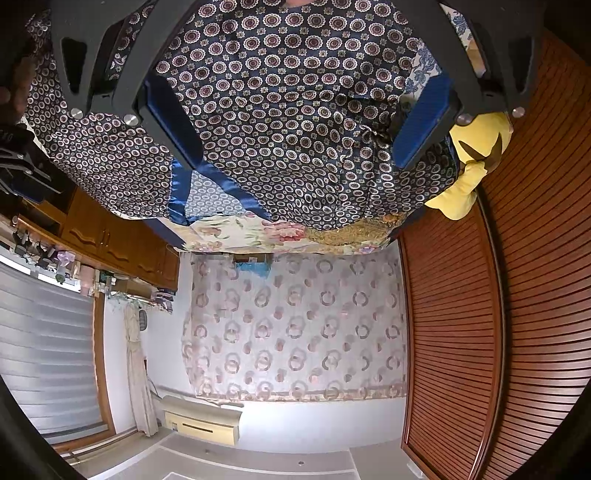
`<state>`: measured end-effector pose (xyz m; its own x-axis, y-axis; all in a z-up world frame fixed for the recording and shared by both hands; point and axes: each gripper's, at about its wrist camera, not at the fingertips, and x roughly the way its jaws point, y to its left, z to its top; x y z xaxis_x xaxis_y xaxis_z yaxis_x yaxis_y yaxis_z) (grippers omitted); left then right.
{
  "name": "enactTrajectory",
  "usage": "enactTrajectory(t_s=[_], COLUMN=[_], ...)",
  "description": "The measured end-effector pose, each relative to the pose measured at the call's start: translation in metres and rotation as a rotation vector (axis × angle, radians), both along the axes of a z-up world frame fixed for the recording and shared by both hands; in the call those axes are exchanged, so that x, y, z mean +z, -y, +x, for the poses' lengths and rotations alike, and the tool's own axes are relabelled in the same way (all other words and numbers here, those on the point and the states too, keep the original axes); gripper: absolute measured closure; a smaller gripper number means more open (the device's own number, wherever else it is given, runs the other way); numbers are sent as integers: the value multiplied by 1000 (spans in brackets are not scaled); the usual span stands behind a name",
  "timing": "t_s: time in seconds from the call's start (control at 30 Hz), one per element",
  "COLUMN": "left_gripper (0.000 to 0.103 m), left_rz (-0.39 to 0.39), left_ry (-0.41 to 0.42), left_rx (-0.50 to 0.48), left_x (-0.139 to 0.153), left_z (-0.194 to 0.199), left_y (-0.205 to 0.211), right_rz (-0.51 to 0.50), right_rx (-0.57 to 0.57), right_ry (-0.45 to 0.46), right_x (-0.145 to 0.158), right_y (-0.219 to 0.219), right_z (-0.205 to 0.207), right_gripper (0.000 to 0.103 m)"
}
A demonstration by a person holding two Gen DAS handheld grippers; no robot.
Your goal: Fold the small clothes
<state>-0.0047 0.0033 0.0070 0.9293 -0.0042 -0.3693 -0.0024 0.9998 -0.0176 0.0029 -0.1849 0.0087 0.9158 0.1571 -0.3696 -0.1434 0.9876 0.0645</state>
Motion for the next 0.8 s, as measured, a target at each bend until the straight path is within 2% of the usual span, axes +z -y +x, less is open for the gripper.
enactTrajectory(t_s=[0.8], left_gripper=[0], left_rz=[-1], left_ry=[7], left_rx=[-1], left_x=[2], left_z=[-2], left_y=[0], right_rz=[0], right_rx=[2], right_ry=[6], right_x=[7], right_y=[3], right_z=[-2], right_gripper=[0])
